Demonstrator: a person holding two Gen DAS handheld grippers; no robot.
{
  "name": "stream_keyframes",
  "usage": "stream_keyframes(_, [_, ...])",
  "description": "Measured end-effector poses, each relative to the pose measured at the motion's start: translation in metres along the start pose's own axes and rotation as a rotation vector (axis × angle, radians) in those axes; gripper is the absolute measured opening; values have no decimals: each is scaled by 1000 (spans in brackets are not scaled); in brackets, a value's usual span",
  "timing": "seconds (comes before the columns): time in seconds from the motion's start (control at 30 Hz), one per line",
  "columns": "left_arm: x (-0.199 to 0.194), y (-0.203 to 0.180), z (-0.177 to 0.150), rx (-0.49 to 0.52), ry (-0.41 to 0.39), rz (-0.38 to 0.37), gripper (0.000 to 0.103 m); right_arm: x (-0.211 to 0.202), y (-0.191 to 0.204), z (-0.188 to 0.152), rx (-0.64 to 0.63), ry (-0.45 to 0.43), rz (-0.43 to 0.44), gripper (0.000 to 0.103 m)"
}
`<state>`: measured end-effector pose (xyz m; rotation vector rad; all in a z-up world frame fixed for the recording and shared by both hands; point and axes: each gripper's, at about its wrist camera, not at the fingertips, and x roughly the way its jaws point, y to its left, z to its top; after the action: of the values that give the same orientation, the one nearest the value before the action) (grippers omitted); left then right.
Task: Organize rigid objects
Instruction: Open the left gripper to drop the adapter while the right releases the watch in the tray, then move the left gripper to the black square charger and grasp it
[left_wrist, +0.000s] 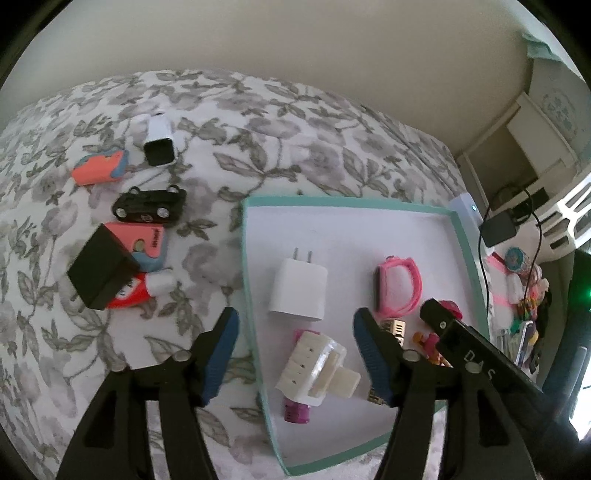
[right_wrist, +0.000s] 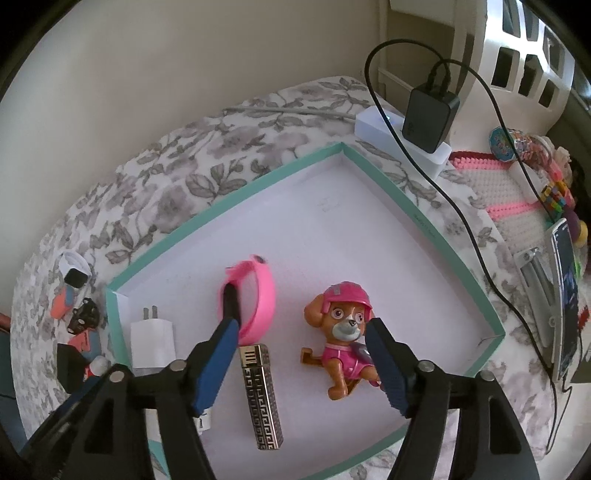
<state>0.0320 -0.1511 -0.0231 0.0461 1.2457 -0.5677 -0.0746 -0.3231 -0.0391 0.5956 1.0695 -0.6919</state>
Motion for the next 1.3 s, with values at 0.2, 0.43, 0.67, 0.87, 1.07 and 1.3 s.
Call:
stream_keyframes(0.2, [-6,17,4,-37,-38,62,84,3,1,-1,-17,6,-18,85])
stream_keyframes(0.43, [-14,45,10,-86,-93,181,91,5,7,-2,-55,0,-50,102])
stream_keyframes(0.67, [-21,75,13,-157,-120,252,91,4,10,-2,-62,-17,-37,103])
stream_keyframes(0.87, [-34,96,14,-224,-142,234,91,-1,16,-2,-57,-55,23,103])
stream_keyframes(1.07, [-47,113,17,-255,-163,260,91,-9,29,-3,-97,-97,20,103])
stream_keyframes(1.3, [-68,137,19,-309,-203,276,91,-20,64,-11,-203,-127,70,103])
